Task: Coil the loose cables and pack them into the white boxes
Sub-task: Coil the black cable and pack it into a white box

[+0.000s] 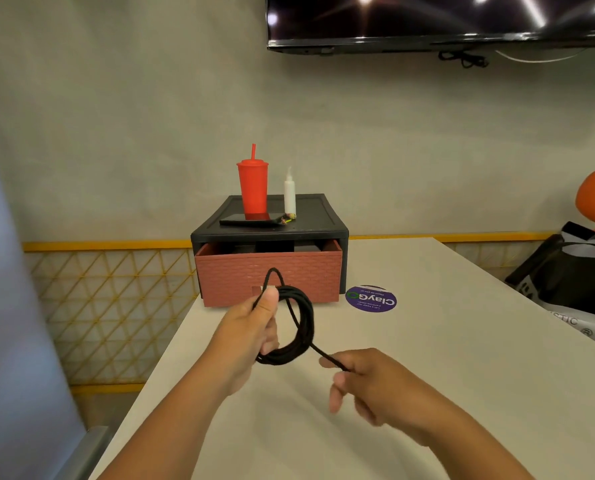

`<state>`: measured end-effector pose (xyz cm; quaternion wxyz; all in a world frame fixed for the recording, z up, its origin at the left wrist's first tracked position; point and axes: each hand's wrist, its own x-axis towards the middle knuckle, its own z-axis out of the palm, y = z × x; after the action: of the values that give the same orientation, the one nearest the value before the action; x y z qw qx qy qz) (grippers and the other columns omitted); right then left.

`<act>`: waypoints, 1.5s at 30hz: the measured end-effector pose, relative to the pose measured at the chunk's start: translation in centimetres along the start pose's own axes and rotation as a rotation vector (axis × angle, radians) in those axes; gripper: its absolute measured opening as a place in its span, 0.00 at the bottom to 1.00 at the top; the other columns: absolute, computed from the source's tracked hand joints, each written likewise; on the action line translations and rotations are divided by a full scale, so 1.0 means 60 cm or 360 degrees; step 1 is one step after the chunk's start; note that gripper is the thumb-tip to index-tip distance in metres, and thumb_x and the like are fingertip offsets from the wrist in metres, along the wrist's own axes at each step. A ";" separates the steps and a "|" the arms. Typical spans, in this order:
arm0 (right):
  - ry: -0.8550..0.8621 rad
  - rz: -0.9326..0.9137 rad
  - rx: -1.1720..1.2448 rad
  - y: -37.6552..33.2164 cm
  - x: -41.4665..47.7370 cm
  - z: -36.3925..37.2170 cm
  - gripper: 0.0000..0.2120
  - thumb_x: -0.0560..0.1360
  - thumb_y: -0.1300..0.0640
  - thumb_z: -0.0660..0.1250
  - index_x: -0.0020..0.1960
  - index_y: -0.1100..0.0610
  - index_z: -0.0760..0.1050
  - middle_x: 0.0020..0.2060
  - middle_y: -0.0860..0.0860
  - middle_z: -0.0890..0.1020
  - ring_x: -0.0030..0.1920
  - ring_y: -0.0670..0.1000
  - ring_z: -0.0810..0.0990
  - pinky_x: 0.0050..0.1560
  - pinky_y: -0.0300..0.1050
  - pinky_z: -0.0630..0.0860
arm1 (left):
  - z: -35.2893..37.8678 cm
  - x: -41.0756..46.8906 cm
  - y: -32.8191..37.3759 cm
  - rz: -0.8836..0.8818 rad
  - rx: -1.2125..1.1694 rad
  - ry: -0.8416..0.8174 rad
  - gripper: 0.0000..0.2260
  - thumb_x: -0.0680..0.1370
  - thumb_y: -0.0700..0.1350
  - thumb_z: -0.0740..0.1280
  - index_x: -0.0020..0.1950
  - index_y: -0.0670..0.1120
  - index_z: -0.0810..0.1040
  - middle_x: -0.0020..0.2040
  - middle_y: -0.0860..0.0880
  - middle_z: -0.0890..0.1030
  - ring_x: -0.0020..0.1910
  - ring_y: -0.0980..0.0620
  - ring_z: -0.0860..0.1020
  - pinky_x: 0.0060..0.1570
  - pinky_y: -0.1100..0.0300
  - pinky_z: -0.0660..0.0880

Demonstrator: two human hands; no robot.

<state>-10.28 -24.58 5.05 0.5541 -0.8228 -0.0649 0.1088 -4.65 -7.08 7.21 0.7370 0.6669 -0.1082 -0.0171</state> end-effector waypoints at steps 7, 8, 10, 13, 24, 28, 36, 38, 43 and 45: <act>0.0553 -0.0357 0.0100 -0.030 -0.029 -0.130 0.14 0.80 0.66 0.54 0.40 0.59 0.75 0.23 0.49 0.70 0.20 0.41 0.58 0.20 0.31 0.55 | -0.032 0.006 0.012 -0.0012 -0.0047 -0.0023 0.17 0.70 0.57 0.60 0.39 0.42 0.66 0.22 0.55 0.60 0.21 0.57 0.59 0.35 0.58 0.61; 0.0651 -0.0397 0.0051 -0.032 -0.025 -0.142 0.14 0.80 0.67 0.54 0.40 0.59 0.74 0.23 0.48 0.71 0.20 0.41 0.59 0.21 0.31 0.56 | -0.029 0.003 0.015 -0.0033 -0.0042 -0.0085 0.18 0.69 0.58 0.60 0.39 0.42 0.67 0.22 0.54 0.60 0.21 0.57 0.59 0.36 0.57 0.62; 0.0852 -0.0467 -0.0077 -0.033 -0.013 -0.161 0.15 0.79 0.67 0.54 0.39 0.58 0.74 0.23 0.47 0.71 0.20 0.41 0.62 0.23 0.32 0.59 | -0.018 -0.005 0.021 -0.0097 -0.0007 -0.0233 0.19 0.70 0.58 0.59 0.41 0.40 0.69 0.22 0.54 0.60 0.21 0.57 0.60 0.38 0.57 0.64; 0.1091 -0.0547 -0.0253 -0.030 0.005 -0.177 0.14 0.79 0.66 0.56 0.39 0.57 0.74 0.26 0.48 0.73 0.25 0.39 0.69 0.32 0.36 0.62 | -0.006 -0.017 0.028 -0.0168 0.0035 -0.0372 0.22 0.71 0.57 0.60 0.49 0.39 0.75 0.22 0.53 0.59 0.22 0.56 0.60 0.38 0.58 0.66; 0.1579 -0.0533 -0.0787 0.009 0.054 -0.158 0.08 0.77 0.62 0.63 0.51 0.61 0.80 0.44 0.51 0.72 0.48 0.52 0.69 0.40 0.36 0.64 | -0.014 -0.026 0.018 -0.0391 -0.0002 -0.0469 0.03 0.76 0.39 0.64 0.42 0.45 0.73 0.24 0.53 0.59 0.21 0.56 0.60 0.35 0.60 0.71; 0.1506 -0.0219 -0.0910 0.020 0.072 -0.140 0.10 0.78 0.56 0.62 0.53 0.58 0.80 0.43 0.52 0.69 0.47 0.55 0.71 0.44 0.43 0.64 | -0.010 -0.025 0.016 -0.0341 -0.0341 -0.0443 0.05 0.71 0.42 0.68 0.37 0.45 0.74 0.21 0.53 0.58 0.19 0.57 0.59 0.31 0.60 0.71; 0.0832 0.0040 0.0521 0.028 0.073 -0.048 0.09 0.78 0.61 0.61 0.40 0.57 0.76 0.33 0.52 0.76 0.31 0.49 0.76 0.38 0.40 0.67 | 0.027 -0.029 -0.010 -0.0321 -0.0976 -0.0258 0.14 0.70 0.43 0.63 0.54 0.41 0.76 0.18 0.54 0.58 0.17 0.58 0.60 0.26 0.63 0.71; 0.0601 0.0053 0.1112 0.017 0.069 -0.029 0.08 0.78 0.62 0.61 0.41 0.59 0.76 0.34 0.52 0.77 0.33 0.48 0.77 0.39 0.39 0.69 | 0.033 -0.028 -0.010 -0.0293 -0.1032 -0.0206 0.12 0.70 0.44 0.63 0.51 0.42 0.77 0.18 0.54 0.58 0.16 0.58 0.60 0.25 0.63 0.71; 0.0275 -0.0067 0.1837 -0.006 0.058 -0.004 0.10 0.77 0.62 0.59 0.42 0.61 0.78 0.33 0.54 0.80 0.31 0.49 0.79 0.35 0.40 0.78 | 0.035 -0.022 -0.009 -0.0205 -0.1062 -0.0077 0.05 0.70 0.44 0.63 0.43 0.45 0.76 0.18 0.53 0.58 0.16 0.58 0.60 0.25 0.63 0.71; 0.0249 -0.0090 0.1854 -0.012 0.054 0.006 0.11 0.78 0.63 0.57 0.44 0.62 0.77 0.31 0.55 0.81 0.30 0.49 0.79 0.34 0.40 0.79 | 0.034 -0.024 -0.012 -0.0190 -0.1019 -0.0074 0.06 0.70 0.45 0.63 0.44 0.45 0.76 0.18 0.54 0.58 0.17 0.58 0.59 0.27 0.63 0.70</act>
<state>-7.21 -23.26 5.27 0.9207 -0.3862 0.0246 0.0507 -6.33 -8.93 6.48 0.9043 0.4060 -0.0748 -0.1085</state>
